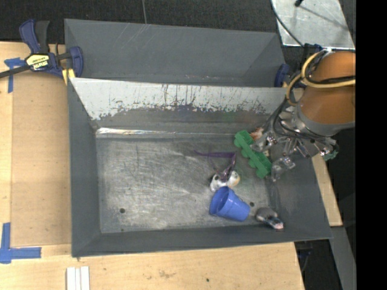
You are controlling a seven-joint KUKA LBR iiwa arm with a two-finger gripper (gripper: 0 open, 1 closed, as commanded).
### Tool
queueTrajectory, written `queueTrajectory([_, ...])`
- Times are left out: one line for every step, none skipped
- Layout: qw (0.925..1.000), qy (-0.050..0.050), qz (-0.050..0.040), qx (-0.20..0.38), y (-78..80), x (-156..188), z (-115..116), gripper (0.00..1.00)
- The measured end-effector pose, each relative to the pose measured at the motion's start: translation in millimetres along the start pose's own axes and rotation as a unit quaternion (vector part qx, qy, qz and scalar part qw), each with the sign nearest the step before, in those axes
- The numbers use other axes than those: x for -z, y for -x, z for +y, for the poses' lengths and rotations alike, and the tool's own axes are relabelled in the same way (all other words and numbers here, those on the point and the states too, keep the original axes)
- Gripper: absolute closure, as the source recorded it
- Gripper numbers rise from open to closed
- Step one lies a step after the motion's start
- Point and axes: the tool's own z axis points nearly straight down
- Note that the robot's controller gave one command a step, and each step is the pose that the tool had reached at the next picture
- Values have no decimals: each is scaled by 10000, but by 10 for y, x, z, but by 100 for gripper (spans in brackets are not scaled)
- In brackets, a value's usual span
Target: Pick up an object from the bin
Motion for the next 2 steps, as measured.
queueTrajectory([10000, 0, 0, 6, -12, 137, -3, 100])
queueTrajectory([9998, -7, -3, -205, 145, 742, -149, 100])
